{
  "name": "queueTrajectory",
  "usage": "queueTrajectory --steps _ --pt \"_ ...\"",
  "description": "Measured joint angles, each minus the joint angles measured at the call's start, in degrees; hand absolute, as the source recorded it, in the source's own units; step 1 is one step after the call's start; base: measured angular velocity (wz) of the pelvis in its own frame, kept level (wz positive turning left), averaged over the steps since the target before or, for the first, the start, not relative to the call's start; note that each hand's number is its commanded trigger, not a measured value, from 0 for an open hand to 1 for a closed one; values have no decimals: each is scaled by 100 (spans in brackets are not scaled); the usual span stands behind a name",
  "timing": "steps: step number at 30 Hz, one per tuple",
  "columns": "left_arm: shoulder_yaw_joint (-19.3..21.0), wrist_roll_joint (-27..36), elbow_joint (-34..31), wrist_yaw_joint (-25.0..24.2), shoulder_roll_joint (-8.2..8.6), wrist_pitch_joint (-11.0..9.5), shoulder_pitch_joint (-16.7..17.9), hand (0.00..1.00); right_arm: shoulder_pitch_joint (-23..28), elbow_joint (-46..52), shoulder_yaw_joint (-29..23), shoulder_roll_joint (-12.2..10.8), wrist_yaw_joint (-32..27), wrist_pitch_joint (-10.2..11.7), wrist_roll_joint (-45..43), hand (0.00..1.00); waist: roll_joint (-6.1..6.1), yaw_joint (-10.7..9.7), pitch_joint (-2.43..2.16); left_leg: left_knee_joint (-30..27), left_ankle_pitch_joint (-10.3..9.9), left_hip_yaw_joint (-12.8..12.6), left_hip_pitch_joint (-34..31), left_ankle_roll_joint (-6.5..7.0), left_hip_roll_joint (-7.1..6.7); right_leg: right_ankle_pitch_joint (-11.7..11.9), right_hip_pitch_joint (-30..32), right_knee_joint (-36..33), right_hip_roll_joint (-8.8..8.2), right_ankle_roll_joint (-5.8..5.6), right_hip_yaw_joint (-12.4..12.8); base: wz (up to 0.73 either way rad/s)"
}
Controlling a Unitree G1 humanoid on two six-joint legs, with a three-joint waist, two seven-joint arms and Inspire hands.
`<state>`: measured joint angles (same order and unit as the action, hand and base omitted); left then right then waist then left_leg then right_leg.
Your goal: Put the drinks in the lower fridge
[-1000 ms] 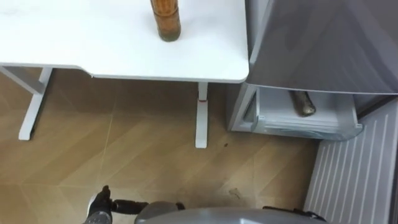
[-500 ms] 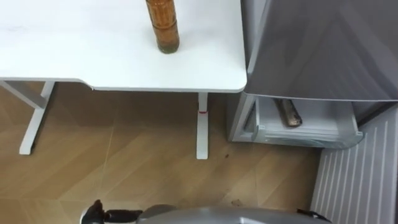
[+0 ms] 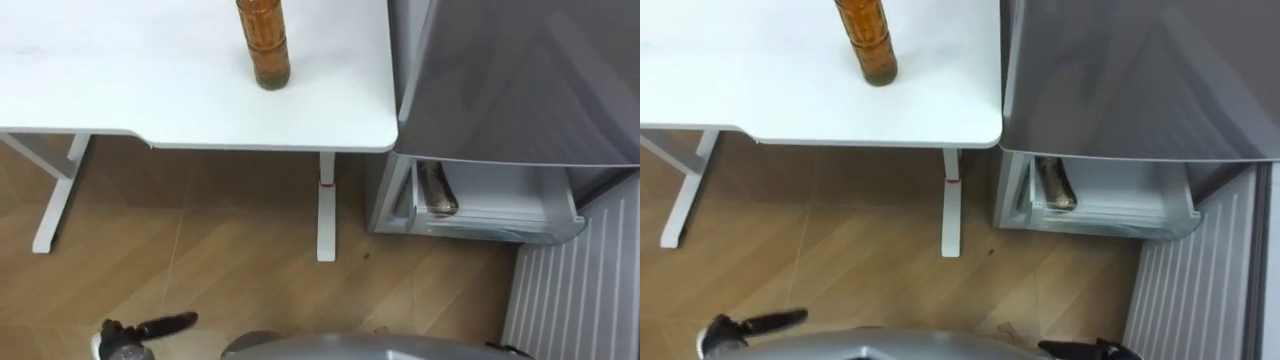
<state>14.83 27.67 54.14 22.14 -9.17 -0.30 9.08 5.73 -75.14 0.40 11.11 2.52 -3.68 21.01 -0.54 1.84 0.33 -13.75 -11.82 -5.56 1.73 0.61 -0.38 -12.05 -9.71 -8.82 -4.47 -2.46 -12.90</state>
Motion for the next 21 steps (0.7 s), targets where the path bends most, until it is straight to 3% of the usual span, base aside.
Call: queueTrajectory --steps 2,6,8,11,15,21 --pt "94 269 -74 122 -7 -40 -20 0 16 4 -25 0 -2 2 5 0 3 -11 1 -6 -7 -6 21 0 3 0 -22 0 1 0 9 -4" --pt "266 553 -851 579 -2 -76 27 0 21 38 -34 -1 -51 15 -116 0 6 43 -3 -8 -7 -26 29 -1 14 0 -16 1 9 1 45 -2" --pt "393 542 -1241 953 -4 -365 19 0 67 105 -58 -2 -49 74 -290 0 9 34 -16 8 -6 -34 51 -1 14 1 -22 2 10 1 48 -2" --pt "455 527 -1672 1479 -2 -638 44 0 129 175 -69 -4 -63 190 -386 0 45 17 -36 11 -4 -59 88 -2 15 2 -28 1 14 2 83 -6" --pt "471 524 -2421 2158 -3 -851 48 0 173 192 -73 -5 -81 242 -388 0 53 20 -42 19 -5 -48 89 -4 15 2 -26 3 20 2 96 0" --pt "553 411 -3449 2780 -4 -926 49 0 250 218 -165 -12 -127 245 -581 0 62 28 -55 24 -5 -30 101 -5 16 2 -31 5 23 2 79 0"
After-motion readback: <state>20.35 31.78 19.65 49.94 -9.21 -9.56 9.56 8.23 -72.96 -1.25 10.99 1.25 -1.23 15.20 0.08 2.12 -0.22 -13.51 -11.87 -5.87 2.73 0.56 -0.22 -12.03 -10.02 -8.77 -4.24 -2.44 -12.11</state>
